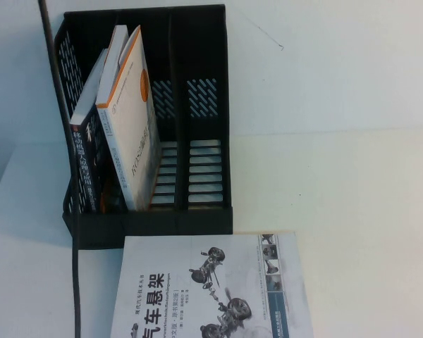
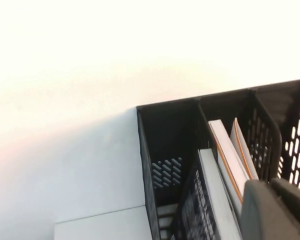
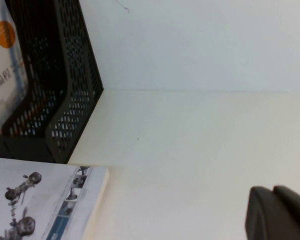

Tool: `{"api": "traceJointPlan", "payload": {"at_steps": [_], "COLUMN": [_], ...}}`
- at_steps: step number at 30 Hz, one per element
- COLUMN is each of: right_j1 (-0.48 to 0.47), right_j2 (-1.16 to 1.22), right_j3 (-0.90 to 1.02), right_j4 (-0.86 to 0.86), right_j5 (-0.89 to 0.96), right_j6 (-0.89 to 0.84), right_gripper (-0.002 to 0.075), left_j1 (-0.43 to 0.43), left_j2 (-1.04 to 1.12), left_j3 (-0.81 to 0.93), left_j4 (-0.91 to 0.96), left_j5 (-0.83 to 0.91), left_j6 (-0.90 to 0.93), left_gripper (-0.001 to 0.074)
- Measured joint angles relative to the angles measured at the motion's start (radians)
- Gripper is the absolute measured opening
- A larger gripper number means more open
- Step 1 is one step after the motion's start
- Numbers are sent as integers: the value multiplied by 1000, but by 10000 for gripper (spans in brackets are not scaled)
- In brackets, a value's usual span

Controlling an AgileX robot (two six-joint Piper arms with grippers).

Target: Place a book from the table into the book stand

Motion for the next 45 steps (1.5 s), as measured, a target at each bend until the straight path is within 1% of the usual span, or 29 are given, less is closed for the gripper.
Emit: {"api": "traceJointPlan", "payload": {"at_steps": [5, 9, 11, 14, 17, 22, 39, 41, 45], "right_j1": [0, 0, 0, 0, 0, 0, -1, -1, -1], "right_j2": [-111, -150, -154, -154, -154, -154, -154, -154, -154], "right_j3": [182, 303, 355, 413, 451, 499, 556, 556, 556], "right_j4": [21, 25, 26, 28, 32, 34, 37, 37, 37], "right_j5": [-108, -216, -284, -362, -384, -390, -359, -355, -351], "right_j6": [6, 2, 2, 2, 4, 6, 6, 6, 6], "right_gripper": [8, 8, 8, 8, 8, 8, 8, 8, 8], "left_j1": [0, 0, 0, 0, 0, 0, 0, 18, 86], "left_j2": [-239, -415, -504, -613, -706, -796, -831, -885, -1050], "left_j3": [346, 642, 788, 958, 1088, 1184, 1205, 1231, 1327], "left_j4": [2, 2, 2, 2, 2, 2, 2, 16, 82], "left_j5": [-181, -277, -352, -477, -566, -636, -635, -626, -611], "left_j6": [-8, -8, -8, -8, -8, -9, -9, -9, -7], "left_gripper": [1, -1, -1, -1, -1, -1, -3, -3, -3]}}
